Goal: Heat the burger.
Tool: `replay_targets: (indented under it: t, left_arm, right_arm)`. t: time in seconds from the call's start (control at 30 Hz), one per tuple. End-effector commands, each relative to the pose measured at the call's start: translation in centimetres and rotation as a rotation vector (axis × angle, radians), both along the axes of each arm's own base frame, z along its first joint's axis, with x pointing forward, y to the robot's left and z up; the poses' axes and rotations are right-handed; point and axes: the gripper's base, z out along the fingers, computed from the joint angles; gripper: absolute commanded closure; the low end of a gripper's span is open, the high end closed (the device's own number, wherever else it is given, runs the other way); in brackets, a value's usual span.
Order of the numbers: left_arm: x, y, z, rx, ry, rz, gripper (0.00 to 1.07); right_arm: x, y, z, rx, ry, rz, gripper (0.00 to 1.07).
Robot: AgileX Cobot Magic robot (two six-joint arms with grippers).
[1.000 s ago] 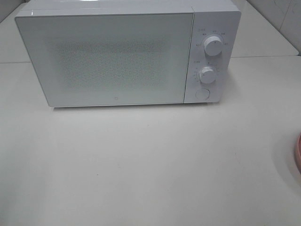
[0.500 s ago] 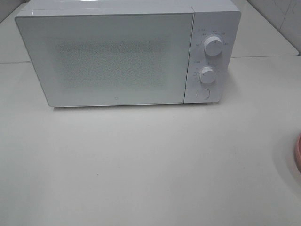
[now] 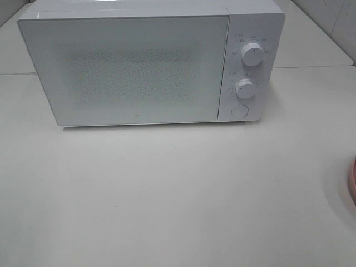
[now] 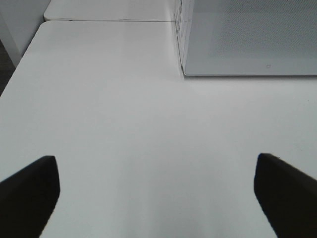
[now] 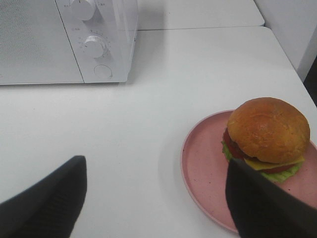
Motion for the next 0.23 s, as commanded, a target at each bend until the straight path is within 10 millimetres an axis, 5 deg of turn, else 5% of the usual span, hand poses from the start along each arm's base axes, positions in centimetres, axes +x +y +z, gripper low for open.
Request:
replay_targets:
  t: [0.03,0.23]
  left_arm:
    - [-0.24,-0.02,-0.04,-0.001,-0.033,0.001,0.06]
    - [-0.15,-0.02,-0.03,-0.001,-0.027,0.001,0.06]
  right_arm:
    - [-0.41,-0.03,0.02,0.005,-0.034,-0.007,0.33]
    - [-0.41,-0.03,0.02,0.005,-0.034,-0.007,0.33]
